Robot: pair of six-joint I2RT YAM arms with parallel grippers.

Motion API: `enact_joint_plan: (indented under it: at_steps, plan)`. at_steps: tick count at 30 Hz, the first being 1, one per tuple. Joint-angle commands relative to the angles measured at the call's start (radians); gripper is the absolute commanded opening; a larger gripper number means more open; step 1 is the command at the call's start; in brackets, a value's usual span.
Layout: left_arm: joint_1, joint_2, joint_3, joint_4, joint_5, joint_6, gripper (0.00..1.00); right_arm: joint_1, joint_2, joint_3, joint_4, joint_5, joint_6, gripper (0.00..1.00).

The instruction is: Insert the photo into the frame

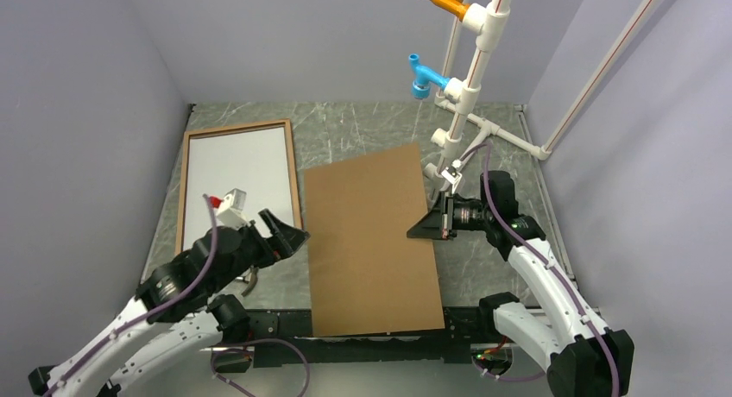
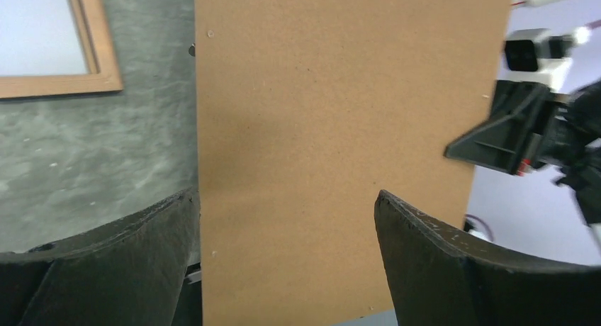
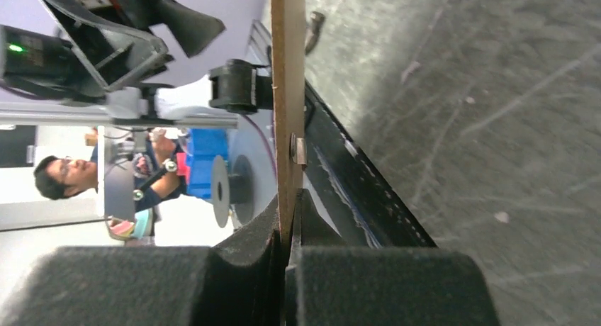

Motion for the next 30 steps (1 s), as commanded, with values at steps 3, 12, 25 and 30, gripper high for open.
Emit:
enact_joint_plan:
  at_steps: [3,12,25,30]
  plan:
    - [-0.001,0.313,0.134,-0.16,-0.027,0.051,0.96,-0.001,-0.011,0.055,-0.182,0.07,-0.15,0.0]
    - [0.044,0.702,0.231,-0.146,-0.034,0.125,0.92,0.0,-0.046,0.01,-0.259,0.086,-0.174,0.0]
    - [0.267,0.975,0.268,0.019,0.079,0.31,0.69,0.0,-0.165,-0.135,-0.341,0.117,-0.1,0.0]
    - [0.301,1.126,0.338,0.029,0.07,0.359,0.62,0.0,-0.222,-0.161,-0.375,0.124,-0.063,0.0]
